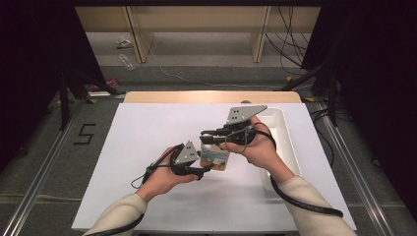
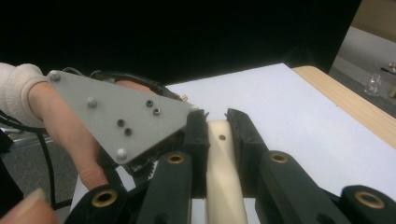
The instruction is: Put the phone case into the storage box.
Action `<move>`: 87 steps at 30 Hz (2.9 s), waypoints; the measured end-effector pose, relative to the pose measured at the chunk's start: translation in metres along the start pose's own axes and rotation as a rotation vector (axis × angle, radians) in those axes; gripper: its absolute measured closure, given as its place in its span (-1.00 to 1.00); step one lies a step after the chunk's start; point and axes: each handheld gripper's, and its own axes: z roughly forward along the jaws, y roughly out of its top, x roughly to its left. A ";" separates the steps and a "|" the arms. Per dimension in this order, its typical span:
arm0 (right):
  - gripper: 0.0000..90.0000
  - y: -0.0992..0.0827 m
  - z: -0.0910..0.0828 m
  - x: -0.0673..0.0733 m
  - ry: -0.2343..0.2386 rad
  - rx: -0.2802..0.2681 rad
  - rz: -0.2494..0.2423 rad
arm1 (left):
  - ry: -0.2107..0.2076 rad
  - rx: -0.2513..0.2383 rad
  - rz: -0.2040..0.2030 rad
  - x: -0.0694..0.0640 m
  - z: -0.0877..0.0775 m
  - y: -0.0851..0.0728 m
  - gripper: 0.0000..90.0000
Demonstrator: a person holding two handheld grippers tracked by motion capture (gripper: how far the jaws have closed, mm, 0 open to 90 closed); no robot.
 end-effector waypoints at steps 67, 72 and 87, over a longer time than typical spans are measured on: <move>0.73 -0.002 0.002 -0.001 0.033 -0.038 -0.007 | 0.016 0.019 -0.105 0.004 -0.013 0.002 0.77; 0.58 -0.002 0.002 -0.003 0.041 -0.048 -0.005 | 0.014 0.019 -0.101 0.003 -0.012 0.003 0.77; -0.36 -0.004 -0.002 -0.013 -0.001 -0.188 0.051 | 0.020 0.015 -0.110 0.003 -0.013 0.003 0.77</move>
